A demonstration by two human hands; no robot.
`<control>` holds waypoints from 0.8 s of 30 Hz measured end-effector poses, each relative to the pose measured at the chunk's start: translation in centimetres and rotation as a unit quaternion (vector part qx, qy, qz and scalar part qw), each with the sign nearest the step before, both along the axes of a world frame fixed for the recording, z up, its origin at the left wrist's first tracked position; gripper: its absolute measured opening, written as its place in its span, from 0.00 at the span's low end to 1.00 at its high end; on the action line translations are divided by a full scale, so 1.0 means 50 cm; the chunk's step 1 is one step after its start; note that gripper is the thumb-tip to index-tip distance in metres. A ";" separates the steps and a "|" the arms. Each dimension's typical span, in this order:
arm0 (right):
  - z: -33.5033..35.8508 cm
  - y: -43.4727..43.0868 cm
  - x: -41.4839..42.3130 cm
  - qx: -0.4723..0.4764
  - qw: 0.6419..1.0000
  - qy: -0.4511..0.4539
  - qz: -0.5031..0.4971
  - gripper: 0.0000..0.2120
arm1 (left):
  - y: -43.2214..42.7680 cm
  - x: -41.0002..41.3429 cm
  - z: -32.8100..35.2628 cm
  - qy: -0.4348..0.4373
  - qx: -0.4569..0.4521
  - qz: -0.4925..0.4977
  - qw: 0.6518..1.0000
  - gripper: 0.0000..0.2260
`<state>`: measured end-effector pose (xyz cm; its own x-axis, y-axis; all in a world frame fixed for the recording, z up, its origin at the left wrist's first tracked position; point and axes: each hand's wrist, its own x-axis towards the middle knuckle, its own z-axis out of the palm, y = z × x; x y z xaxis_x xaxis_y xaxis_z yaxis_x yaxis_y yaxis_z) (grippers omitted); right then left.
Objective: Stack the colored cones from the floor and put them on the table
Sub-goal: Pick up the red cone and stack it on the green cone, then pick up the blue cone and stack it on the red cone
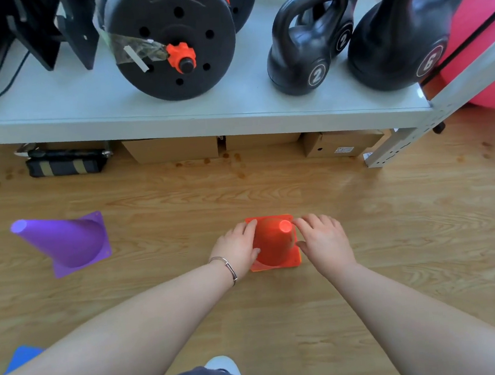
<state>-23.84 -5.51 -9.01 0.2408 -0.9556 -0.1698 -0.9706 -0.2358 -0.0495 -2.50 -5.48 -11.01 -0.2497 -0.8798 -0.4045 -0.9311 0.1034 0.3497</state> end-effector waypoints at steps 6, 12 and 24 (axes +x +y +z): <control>0.026 -0.049 0.011 -0.085 0.995 0.048 0.025 0.19 | 0.020 0.068 0.029 -0.106 -0.107 0.014 0.989 0.32; 0.090 -0.125 0.080 -0.126 0.990 0.026 0.057 0.20 | 0.050 0.166 0.100 -0.188 -0.155 0.081 0.966 0.34; 0.189 -0.072 0.365 -0.136 0.973 -0.062 0.177 0.19 | 0.154 0.456 0.266 -0.299 -0.214 0.187 0.911 0.32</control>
<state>-5.58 -9.12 0.44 0.5658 -0.8145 0.1284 -0.8164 -0.5752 -0.0509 20.29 2.20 2.29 0.2517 -0.9673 0.0308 -0.9399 -0.2519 -0.2305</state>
